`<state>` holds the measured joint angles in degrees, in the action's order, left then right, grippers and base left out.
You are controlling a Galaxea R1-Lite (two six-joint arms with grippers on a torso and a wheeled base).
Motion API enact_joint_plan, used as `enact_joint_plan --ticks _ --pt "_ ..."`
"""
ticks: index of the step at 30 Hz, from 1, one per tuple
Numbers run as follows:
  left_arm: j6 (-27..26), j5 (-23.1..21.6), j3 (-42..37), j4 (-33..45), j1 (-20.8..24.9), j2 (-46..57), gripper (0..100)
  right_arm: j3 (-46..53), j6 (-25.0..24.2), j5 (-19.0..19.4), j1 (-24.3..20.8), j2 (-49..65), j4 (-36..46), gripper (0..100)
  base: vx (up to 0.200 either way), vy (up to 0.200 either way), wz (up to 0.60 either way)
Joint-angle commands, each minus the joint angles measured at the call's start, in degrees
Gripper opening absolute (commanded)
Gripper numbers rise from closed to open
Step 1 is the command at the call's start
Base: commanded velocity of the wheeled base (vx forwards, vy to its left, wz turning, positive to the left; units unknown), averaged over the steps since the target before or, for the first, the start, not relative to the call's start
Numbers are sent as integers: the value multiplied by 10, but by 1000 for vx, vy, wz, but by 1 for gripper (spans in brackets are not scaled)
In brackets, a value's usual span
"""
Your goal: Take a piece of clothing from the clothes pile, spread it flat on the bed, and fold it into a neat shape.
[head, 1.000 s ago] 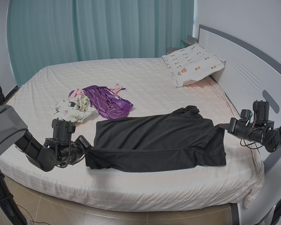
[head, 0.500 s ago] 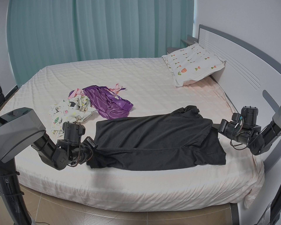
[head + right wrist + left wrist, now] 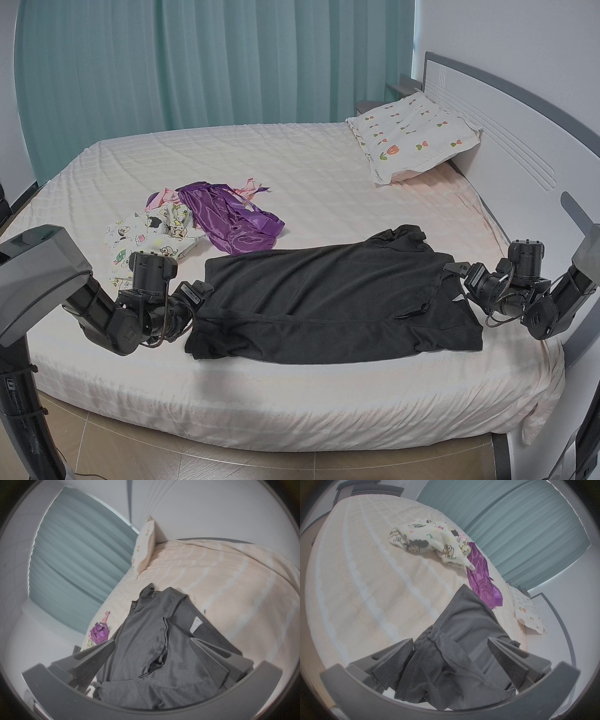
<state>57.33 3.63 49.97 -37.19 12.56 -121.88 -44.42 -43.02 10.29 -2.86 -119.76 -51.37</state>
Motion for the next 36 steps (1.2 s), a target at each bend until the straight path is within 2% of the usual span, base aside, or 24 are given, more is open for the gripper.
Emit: enact_joint_plan --ticks 1,6,8,9,13,14,15,16,20,23,29,36 --pt "1 -16 -26 3 -33 86 100 43 -79 -22 -5 51 3 100 0 0 0" --pt "2 -46 -51 12 -59 111 100 65 -166 -25 -21 51 -3 100 0 0 0" --pt "2 -48 -51 12 -59 112 100 65 -167 -25 -21 51 -3 100 0 0 0" --pt "9 -67 -85 12 -59 126 100 65 -183 -26 -21 36 -4 100 0 0 0" --pt "20 -71 -116 6 -53 141 100 66 -184 -32 -21 24 -8 100 0 0 0" --pt "35 -76 -121 2 -46 147 100 72 -184 -48 -25 22 -13 100 0 0 0" --pt "35 -76 -121 2 -46 147 100 72 -184 -48 -25 22 -13 100 0 0 0" --pt "45 -84 -122 2 -49 156 100 78 -182 -61 -25 24 -14 100 200 0 0" --pt "51 -131 -122 4 -63 156 100 78 -181 -67 -25 24 -14 100 200 0 0" --pt "58 -144 -121 5 -65 153 100 76 -181 -68 -24 23 -14 100 200 0 0" --pt "59 -144 -121 3 -65 150 100 68 -180 -68 -21 20 -19 100 200 0 0" --pt "59 -144 -122 2 -65 134 100 54 -165 -77 -41 -36 -45 100 143 0 0"
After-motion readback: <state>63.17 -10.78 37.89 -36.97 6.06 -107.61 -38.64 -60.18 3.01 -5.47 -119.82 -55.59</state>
